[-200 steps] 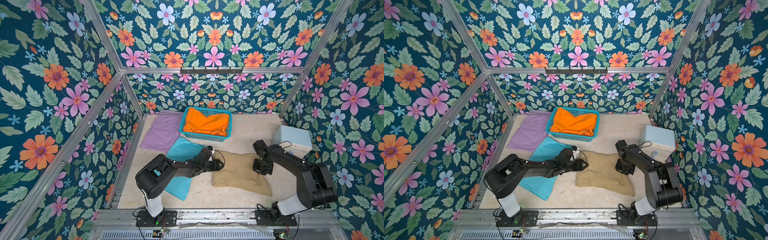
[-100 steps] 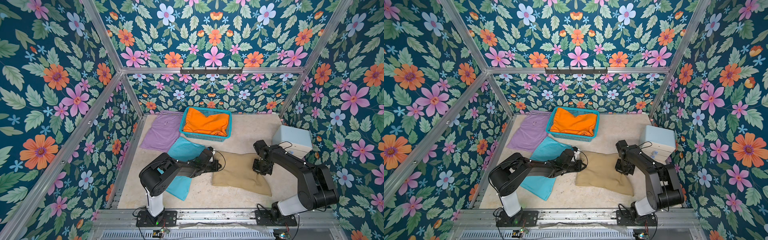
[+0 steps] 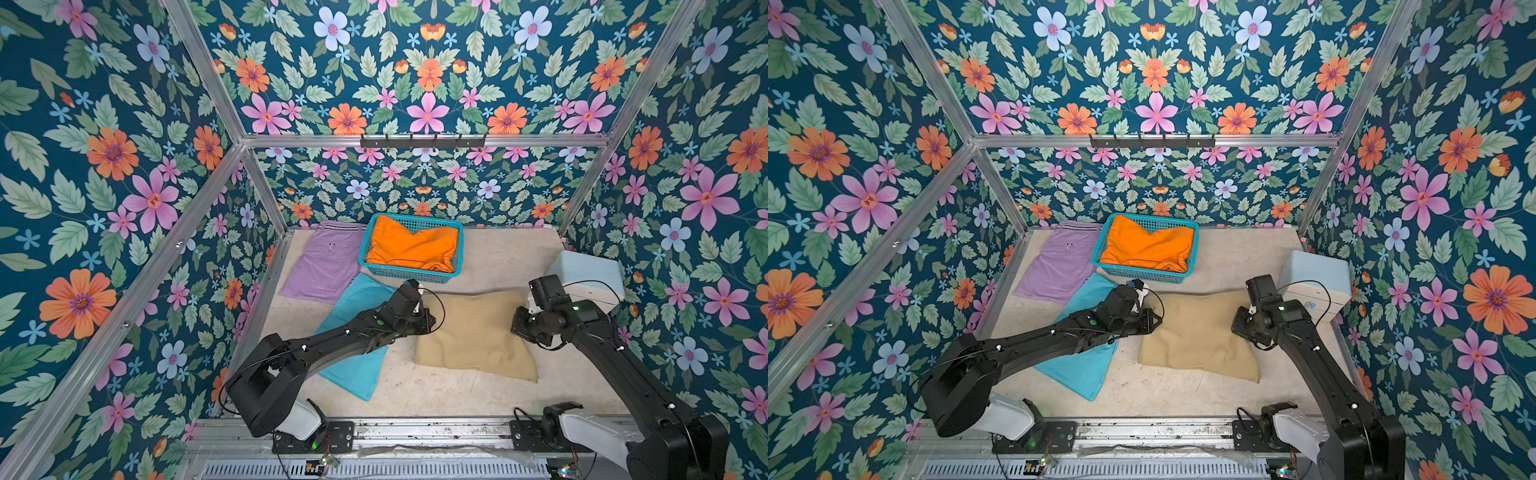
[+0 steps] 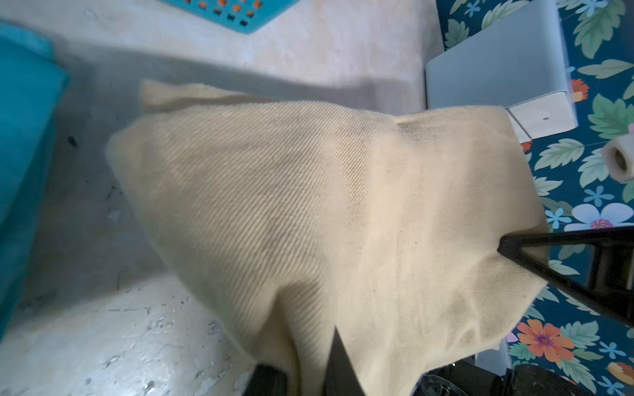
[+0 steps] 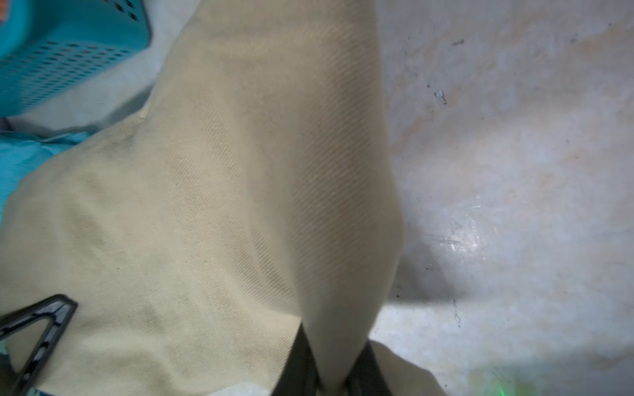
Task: Put the folded long pants in the basket
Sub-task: Pick up the long pant at the center of the board, then place the long pant in the basket.
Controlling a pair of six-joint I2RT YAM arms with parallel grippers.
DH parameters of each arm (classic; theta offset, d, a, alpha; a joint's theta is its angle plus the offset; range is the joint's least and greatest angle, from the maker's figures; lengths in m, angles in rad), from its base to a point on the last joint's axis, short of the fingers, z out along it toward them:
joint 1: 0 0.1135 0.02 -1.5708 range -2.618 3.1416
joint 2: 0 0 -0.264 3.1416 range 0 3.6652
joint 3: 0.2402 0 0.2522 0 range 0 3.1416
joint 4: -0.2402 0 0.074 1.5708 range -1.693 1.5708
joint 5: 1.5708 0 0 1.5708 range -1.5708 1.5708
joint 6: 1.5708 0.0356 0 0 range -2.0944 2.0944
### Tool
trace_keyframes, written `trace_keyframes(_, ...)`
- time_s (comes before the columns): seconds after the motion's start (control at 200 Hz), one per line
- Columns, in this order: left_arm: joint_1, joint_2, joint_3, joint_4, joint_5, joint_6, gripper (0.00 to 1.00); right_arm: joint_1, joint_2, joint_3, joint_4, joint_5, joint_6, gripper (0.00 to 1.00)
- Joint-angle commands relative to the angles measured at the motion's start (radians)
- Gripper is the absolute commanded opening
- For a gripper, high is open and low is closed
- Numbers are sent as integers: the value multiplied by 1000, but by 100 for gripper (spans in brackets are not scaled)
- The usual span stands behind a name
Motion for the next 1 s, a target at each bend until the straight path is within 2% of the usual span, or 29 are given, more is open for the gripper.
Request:
trace_keyframes(0.0, 1, -42, 77, -144, -64, 60, 0, 1, -14, 88, -82, -19, 2, 0)
trace_keyframes(0.195, 59, -32, 329, -337, -122, 159, 0, 1, 74, 339, -109, -62, 7, 0)
trace_keyframes(0.37, 240, 56, 517, -335, 24, 293, 0, 1, 263, 545, -13, -103, 60, 0)
trace_keyframes(0.435, 327, 117, 584, -316, 88, 332, 0, 5, 356, 623, 36, -131, 93, 0)
trace_keyframes(0.58, 442, 299, 798, -358, 74, 424, 0, 12, 584, 820, 125, -180, 125, 0)
trace_keyframes(0.8, 557, 560, 1127, -441, 92, 470, 0, 18, 912, 1146, 132, -253, 180, 0)
trace_keyframes(0.91, 589, 661, 1249, -477, 96, 483, 0, 28, 1086, 1351, 34, -269, 193, 0)
trace_keyframes(0.995, 596, 716, 1285, -493, 58, 504, 0, 47, 1187, 1466, -15, -258, 198, 0)
